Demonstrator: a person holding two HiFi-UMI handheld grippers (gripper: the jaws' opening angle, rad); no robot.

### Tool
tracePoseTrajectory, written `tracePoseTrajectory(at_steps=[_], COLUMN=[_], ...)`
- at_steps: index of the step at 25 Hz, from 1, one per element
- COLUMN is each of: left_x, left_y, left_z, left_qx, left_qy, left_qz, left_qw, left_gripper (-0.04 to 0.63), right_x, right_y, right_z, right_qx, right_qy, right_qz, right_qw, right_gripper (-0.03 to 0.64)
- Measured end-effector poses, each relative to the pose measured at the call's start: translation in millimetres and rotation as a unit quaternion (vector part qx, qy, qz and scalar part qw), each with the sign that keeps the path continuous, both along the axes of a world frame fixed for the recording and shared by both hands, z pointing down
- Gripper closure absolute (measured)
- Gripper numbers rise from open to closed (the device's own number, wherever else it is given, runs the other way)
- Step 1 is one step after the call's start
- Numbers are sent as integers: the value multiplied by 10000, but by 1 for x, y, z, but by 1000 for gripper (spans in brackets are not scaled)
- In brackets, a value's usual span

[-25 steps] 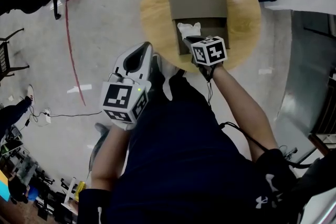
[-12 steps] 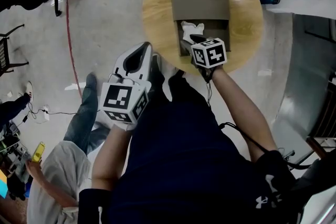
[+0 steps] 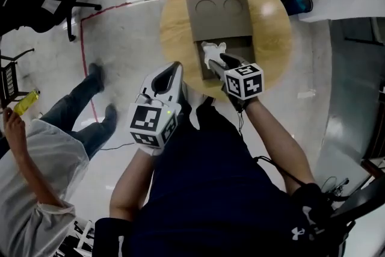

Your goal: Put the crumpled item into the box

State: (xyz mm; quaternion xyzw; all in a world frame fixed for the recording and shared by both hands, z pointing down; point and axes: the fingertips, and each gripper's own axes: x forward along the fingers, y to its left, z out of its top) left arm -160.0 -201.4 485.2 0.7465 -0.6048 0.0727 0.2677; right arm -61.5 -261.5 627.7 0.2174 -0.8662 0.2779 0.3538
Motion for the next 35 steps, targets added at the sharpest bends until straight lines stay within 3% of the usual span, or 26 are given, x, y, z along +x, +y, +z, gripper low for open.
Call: tracePoseTrajectory(at_steps=[6,13,26,35], left_x=[14,36,64,79], left_y=[-7,-16,-27,-29], left_z=[-14,-43,-111,-163], left_qx=[141,472,1282,1846], left_qy=[-126,-227,-284,-248], left_qz=[157,407,729,908], left_qw=[9997,9978,9887,9783], left_gripper=[578,578,578,578], right_x=[12,23,72,100], right_y=[-8,-7,-6,8], right_z=[-64,-151,-276,-332], right_qx=[889,1342,2589,3296], right_qy=[-378,-1264,-2259,-2519], right_qz=[0,332,1138,1433], right_qw=[9953,9823,9322,8985], right_gripper=[446,456,558,594])
